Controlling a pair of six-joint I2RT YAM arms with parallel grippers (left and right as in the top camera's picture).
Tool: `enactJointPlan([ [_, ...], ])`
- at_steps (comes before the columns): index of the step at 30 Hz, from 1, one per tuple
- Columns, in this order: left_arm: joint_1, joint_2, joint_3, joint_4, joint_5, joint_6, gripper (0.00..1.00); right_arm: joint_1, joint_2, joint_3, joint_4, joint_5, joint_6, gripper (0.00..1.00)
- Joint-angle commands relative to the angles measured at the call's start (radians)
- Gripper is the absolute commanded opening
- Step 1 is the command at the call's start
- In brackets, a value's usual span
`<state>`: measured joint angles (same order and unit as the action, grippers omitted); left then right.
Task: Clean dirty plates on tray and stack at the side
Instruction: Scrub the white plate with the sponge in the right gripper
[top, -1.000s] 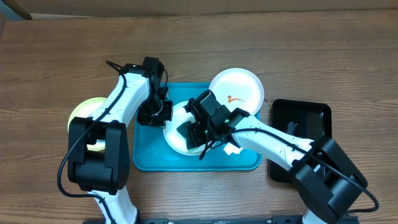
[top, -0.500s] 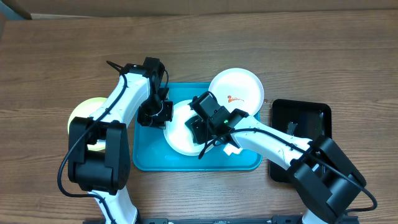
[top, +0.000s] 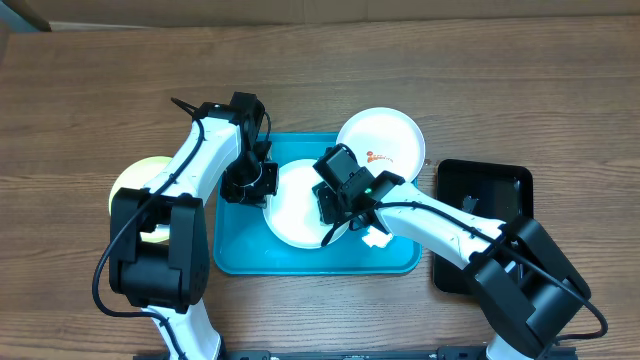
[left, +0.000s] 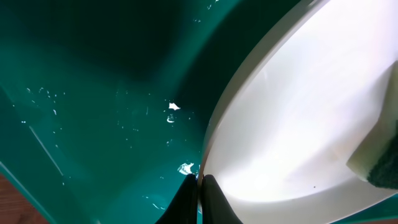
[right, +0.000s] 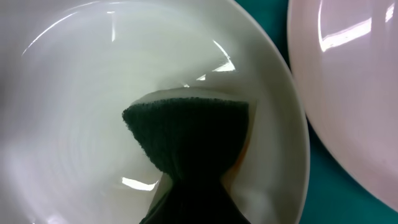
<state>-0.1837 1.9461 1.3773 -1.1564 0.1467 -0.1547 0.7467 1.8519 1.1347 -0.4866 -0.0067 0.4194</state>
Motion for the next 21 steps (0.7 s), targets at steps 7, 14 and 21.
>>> enactJointPlan([
  [7,-0.007,0.008,0.015,-0.003,0.011,-0.010,0.04,0.002,0.010,-0.014,-0.029,-0.099,0.048,0.04],
  [14,-0.007,0.008,0.015,-0.004,0.011,-0.010,0.04,0.002,0.010,-0.014,0.154,0.005,0.039,0.04],
  [21,-0.007,0.008,0.015,-0.003,0.011,-0.010,0.04,0.005,0.010,-0.014,0.248,-0.155,-0.016,0.04],
])
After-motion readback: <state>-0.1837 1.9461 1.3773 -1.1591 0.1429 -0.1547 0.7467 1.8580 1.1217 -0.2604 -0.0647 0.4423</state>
